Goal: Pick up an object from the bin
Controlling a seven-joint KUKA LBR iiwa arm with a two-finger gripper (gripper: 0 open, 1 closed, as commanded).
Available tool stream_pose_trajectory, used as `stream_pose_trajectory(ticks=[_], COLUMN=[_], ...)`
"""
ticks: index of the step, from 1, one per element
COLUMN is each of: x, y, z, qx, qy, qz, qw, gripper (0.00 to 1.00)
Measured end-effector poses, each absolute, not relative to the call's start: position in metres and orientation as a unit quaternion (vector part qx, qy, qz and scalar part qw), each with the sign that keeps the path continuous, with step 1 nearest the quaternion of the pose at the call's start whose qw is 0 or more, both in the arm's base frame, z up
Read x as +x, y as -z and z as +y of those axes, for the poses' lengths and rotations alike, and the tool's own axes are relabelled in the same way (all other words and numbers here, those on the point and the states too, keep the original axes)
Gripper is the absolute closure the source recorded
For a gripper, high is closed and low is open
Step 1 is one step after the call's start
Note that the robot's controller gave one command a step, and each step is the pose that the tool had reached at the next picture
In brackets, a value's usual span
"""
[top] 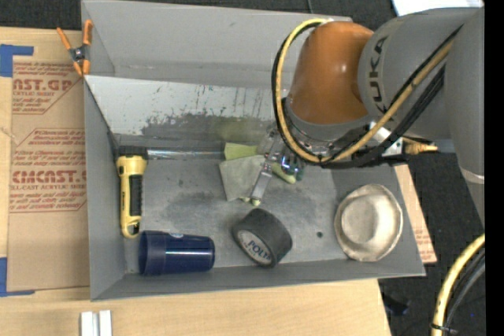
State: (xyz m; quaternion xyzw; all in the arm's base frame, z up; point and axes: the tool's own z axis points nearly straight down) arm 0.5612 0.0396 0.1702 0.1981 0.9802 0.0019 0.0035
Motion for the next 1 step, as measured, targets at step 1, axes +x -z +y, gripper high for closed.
stream_pose_trajectory(ticks=[1], x=[0.5573], y=[-0.1968], z=[0.0544], qx=[0.202], qy=[-0.001], qz=[0.979], qw=[0.003], gripper=[0.00])
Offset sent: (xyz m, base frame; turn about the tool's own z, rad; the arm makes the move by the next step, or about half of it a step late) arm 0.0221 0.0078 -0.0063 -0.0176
